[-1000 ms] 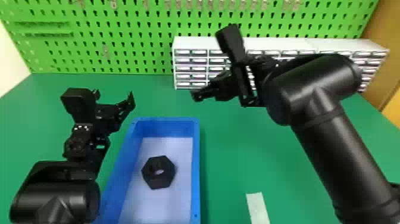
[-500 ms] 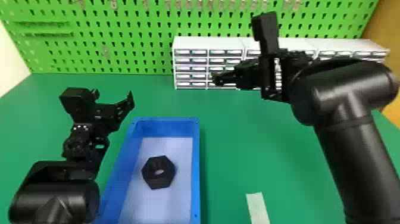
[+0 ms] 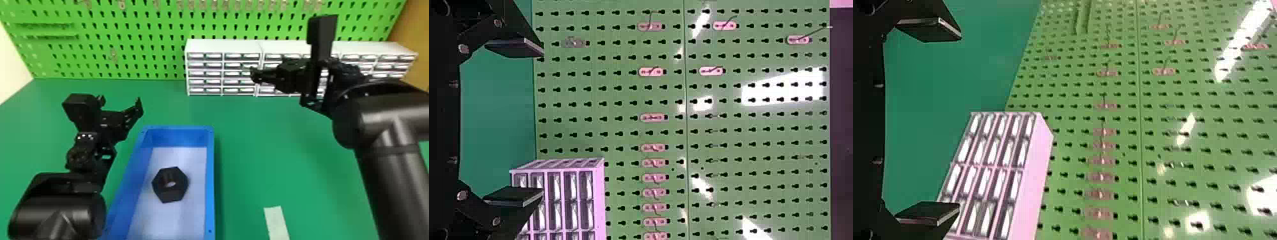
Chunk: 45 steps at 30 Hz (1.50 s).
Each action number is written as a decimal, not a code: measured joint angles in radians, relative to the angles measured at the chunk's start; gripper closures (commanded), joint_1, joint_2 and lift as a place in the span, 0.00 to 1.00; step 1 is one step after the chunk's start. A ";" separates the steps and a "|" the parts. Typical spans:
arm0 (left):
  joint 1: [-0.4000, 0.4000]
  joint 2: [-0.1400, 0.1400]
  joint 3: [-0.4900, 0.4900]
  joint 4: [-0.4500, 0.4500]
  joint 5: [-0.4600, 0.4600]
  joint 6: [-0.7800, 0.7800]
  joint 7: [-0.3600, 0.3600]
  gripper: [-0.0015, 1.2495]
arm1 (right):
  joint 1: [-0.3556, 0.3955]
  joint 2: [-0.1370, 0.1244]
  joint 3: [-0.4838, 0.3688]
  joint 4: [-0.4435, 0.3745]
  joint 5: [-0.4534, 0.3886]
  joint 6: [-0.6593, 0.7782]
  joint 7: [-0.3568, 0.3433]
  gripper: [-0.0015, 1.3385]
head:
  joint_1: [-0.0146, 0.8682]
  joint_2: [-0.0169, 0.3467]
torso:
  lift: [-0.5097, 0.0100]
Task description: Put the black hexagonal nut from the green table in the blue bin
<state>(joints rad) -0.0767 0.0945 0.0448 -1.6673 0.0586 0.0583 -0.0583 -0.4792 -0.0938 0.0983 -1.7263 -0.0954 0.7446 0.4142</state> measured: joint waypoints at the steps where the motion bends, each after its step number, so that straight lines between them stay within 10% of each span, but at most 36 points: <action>1: 0.000 0.000 0.000 0.000 0.000 0.000 0.000 0.22 | 0.006 0.001 -0.008 -0.001 0.000 -0.010 -0.007 0.08 | 0.79 0.19 | 0.80; 26: -0.004 -0.008 -0.014 0.001 -0.007 0.002 0.000 0.22 | 0.169 0.022 -0.102 -0.013 0.038 -0.279 -0.326 0.08 | 0.79 0.19 | 0.80; 45: -0.007 -0.021 -0.011 0.003 -0.014 0.002 0.000 0.22 | 0.215 0.031 -0.163 -0.016 0.088 -0.356 -0.348 0.08 | 0.79 0.19 | 0.80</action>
<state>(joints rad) -0.0836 0.0733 0.0336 -1.6640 0.0449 0.0598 -0.0583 -0.2637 -0.0630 -0.0645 -1.7426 -0.0078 0.3891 0.0659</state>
